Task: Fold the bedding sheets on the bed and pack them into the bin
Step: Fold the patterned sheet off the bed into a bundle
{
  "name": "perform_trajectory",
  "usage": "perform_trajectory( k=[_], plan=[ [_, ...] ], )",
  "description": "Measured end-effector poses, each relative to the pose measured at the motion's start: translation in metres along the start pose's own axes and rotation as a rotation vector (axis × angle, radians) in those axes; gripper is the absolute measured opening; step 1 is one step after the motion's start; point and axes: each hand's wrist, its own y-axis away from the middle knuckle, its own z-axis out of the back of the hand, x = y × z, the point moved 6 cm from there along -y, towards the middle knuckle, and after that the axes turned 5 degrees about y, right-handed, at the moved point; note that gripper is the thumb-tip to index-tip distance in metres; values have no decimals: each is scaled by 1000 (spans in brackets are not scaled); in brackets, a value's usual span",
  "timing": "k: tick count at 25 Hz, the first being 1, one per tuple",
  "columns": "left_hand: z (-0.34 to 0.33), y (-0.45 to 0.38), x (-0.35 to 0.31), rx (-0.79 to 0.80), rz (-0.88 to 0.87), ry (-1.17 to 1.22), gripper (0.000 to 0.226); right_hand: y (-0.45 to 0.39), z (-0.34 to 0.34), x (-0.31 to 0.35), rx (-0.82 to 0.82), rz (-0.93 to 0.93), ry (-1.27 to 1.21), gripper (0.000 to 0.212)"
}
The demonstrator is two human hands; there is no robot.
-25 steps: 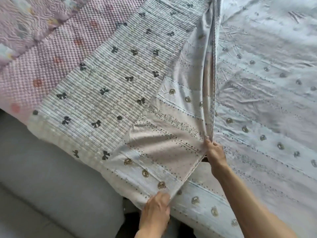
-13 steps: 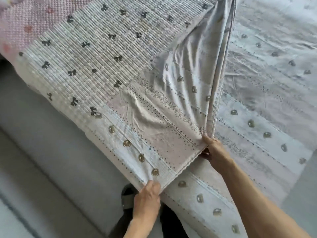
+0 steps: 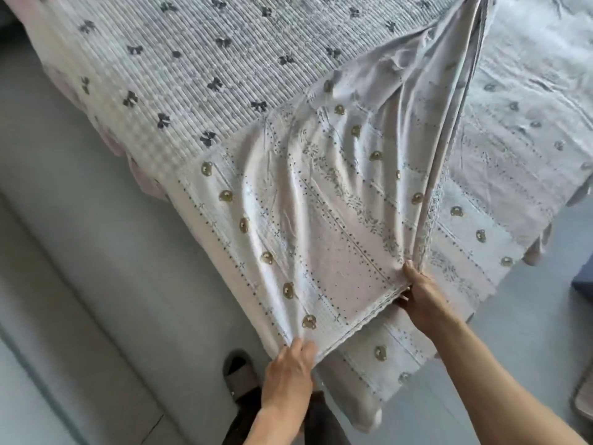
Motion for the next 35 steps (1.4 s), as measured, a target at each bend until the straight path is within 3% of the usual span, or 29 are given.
perform_trajectory(
  k=[7, 12, 20, 24, 28, 32, 35],
  plan=[
    [-43, 26, -28, -232, 81, 65, 32, -6, 39, -17, 114, 36, -42, 21],
    [-91, 46, -71, -320, 154, 74, 29, -17, 111, -45, 142, 23, -57, 23],
    [-153, 55, -89, -307, 243, 22, 29, -30, 158, -84, 206, 24, -59, 23],
    [-168, 54, -88, -207, 313, 2, 34, -42, 162, -98, 217, -29, 11, 28],
    [-154, 49, -103, -64, 347, 4, 28, -48, 174, -92, 146, -4, 271, 21],
    [-86, 37, -158, -197, 278, 72, 9, -38, 214, -46, -7, 125, 321, 11],
    [-29, 6, -233, -290, 138, 56, 21, -28, 247, 13, 6, 194, 236, 8]
  ],
)
